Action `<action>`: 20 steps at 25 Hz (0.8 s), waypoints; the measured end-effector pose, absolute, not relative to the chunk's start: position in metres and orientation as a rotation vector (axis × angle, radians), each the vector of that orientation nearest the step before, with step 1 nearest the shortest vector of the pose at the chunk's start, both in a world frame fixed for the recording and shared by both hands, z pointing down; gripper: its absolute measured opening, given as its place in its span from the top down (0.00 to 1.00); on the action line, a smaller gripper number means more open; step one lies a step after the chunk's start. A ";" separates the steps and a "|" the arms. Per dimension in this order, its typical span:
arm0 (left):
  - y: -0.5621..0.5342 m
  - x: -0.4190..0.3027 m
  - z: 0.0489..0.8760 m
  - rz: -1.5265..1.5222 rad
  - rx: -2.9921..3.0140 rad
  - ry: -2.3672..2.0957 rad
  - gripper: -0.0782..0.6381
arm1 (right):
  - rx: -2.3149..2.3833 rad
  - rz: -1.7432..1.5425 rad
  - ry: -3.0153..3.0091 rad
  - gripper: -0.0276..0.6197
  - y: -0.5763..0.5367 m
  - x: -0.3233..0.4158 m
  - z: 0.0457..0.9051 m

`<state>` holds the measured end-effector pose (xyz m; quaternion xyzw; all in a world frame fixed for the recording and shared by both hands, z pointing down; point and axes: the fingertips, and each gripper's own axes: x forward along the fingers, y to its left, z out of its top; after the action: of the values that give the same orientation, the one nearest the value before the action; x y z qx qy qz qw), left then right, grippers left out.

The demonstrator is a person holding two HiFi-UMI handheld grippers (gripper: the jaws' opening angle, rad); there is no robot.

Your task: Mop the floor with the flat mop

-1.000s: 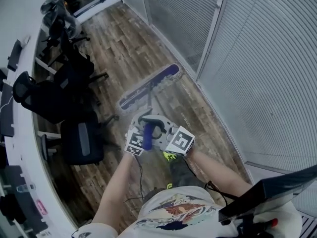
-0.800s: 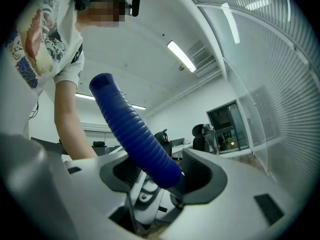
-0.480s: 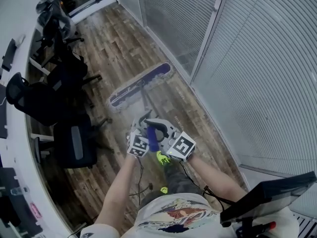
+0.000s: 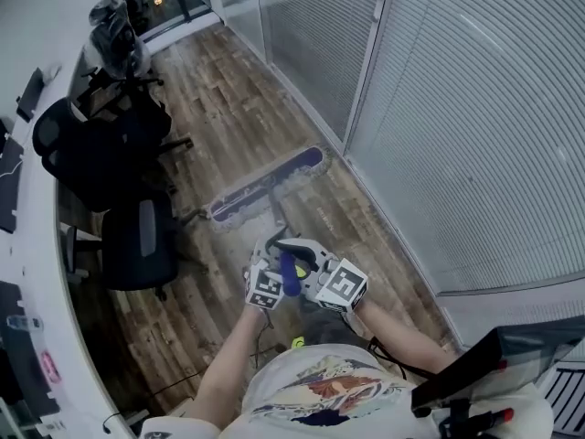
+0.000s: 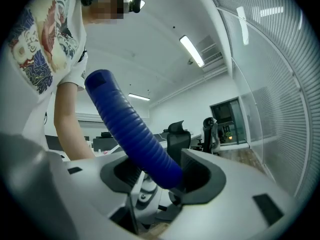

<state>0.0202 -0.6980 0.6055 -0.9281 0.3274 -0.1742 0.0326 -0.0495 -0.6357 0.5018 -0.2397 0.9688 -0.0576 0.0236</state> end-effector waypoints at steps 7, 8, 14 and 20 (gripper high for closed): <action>-0.521 -0.001 0.581 -0.501 -2.900 0.982 0.71 | -0.769 -0.208 3.013 0.59 -0.462 -0.076 0.483; -0.501 -0.006 0.575 -0.499 -2.909 0.976 0.71 | -0.770 -0.208 3.018 0.59 -0.443 -0.081 0.478; -0.406 -0.014 0.542 -0.530 -2.927 0.986 0.71 | -0.698 -0.192 3.027 0.59 -0.352 -0.089 0.439; -0.315 0.010 0.503 -0.565 -2.920 0.947 0.73 | -0.703 0.005 3.057 0.69 -0.266 -0.067 0.398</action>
<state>0.0105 -0.3148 0.5027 -0.9355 0.3032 -0.1809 0.0101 -0.0669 -0.2661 0.3980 -0.2240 0.9746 0.0017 0.0023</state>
